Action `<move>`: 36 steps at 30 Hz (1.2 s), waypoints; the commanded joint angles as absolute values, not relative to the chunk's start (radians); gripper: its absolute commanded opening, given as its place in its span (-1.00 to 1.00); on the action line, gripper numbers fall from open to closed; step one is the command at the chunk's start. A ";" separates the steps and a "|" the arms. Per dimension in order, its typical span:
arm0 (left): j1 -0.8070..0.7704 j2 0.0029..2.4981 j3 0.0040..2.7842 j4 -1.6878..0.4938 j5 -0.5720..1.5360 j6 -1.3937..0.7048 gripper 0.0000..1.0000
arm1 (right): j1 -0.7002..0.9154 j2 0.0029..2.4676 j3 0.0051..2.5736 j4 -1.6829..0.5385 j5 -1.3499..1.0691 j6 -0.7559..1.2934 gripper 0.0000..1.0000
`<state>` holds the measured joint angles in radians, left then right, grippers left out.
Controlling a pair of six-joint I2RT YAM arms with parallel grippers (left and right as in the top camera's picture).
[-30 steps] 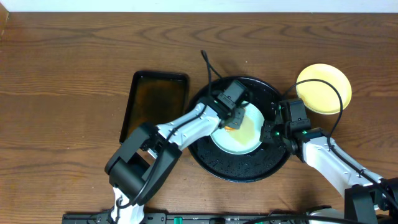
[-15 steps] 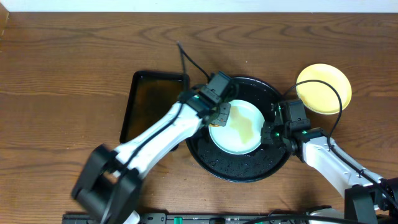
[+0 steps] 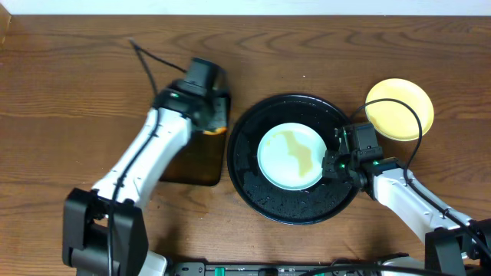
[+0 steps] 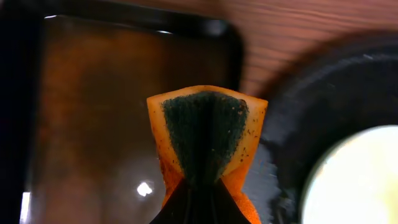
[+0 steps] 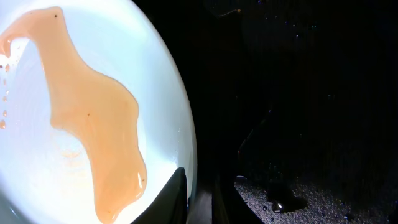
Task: Clean dirty plates on tray and stack at the side
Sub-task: 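Return the sponge to the small black tray and release it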
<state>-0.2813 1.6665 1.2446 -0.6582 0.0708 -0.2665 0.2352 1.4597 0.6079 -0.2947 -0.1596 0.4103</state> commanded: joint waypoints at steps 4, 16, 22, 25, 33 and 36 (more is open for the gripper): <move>-0.141 1.786 1.212 -0.665 0.248 -0.162 -0.85 | 0.239 1.461 0.607 -0.299 -0.135 0.411 -0.77; -0.068 1.941 1.212 -0.682 0.006 -0.149 -0.85 | 0.239 1.461 0.607 -0.300 -0.136 0.411 -0.77; -0.079 1.897 1.218 -0.684 -0.120 -0.273 -0.85 | 0.239 1.461 0.607 -0.299 -0.136 0.411 -0.78; -0.101 1.871 1.219 -0.672 -0.099 -0.251 -0.85 | 0.239 1.461 0.607 -0.300 -0.136 0.411 -0.78; -0.187 1.866 1.203 -0.657 0.015 -0.192 -0.85 | 0.239 1.461 0.607 -0.300 -0.136 0.411 -0.79; -0.215 1.874 1.190 -0.646 0.015 -0.192 -0.85 | 0.239 1.461 0.607 -0.300 -0.136 0.411 -0.80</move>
